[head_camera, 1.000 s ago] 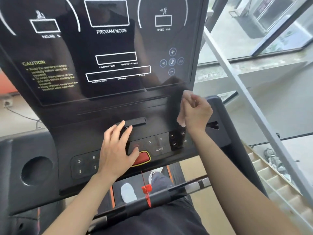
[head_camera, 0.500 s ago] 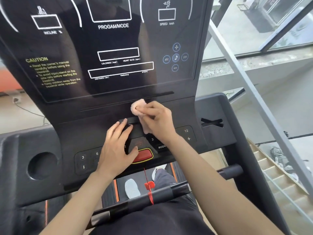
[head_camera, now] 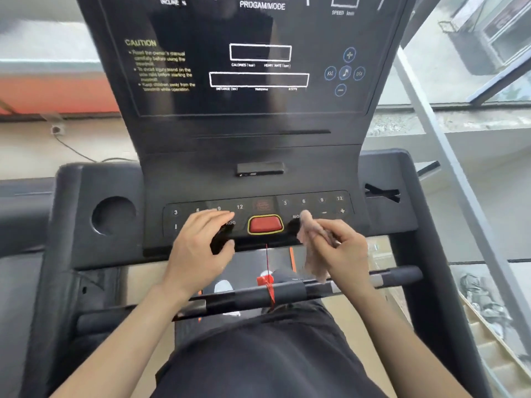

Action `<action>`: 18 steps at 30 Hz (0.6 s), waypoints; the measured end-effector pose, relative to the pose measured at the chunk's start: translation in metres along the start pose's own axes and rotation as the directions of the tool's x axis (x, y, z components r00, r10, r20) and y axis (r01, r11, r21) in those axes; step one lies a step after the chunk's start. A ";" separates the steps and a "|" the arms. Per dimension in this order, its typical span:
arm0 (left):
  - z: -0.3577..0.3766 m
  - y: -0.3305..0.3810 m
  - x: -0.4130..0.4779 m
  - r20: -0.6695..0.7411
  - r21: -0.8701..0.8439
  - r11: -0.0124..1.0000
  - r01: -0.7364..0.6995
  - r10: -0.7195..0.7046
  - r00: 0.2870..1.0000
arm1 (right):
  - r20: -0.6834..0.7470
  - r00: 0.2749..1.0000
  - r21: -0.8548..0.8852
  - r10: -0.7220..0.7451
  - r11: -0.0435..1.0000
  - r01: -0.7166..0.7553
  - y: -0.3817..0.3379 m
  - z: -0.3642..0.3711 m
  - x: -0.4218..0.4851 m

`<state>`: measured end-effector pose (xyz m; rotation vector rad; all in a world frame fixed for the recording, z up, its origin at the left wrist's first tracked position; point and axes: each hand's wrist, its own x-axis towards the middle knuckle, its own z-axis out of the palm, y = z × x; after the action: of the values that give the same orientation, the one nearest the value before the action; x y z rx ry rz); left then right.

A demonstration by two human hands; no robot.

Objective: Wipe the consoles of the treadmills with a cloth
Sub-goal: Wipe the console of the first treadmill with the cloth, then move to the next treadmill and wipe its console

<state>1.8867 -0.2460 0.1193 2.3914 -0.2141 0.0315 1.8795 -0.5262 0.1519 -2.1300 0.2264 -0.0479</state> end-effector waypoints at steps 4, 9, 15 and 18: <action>0.008 0.010 -0.034 -0.036 -0.017 0.997 0.079 -0.079 0.996 | -0.008 1.000 -0.017 0.025 1.000 -0.025 0.011 -0.005 -0.006; 0.024 0.035 -0.095 -0.054 -0.019 0.958 0.288 -0.288 0.956 | 0.083 0.993 -0.083 -0.078 0.993 0.085 0.021 0.002 0.004; 0.035 0.076 -0.170 -0.239 -0.205 0.827 0.524 -0.562 0.792 | 0.169 0.941 -0.228 -0.295 0.917 0.328 0.027 0.059 0.031; 0.034 0.087 -0.200 -0.320 -0.279 0.754 0.594 -0.657 0.683 | 0.321 0.849 -0.294 -0.420 0.808 0.510 0.009 0.106 0.027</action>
<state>1.6744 -0.3033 0.1359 2.1207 0.7868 0.1750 1.9176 -0.4471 0.0855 -2.4967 -0.4847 -0.0358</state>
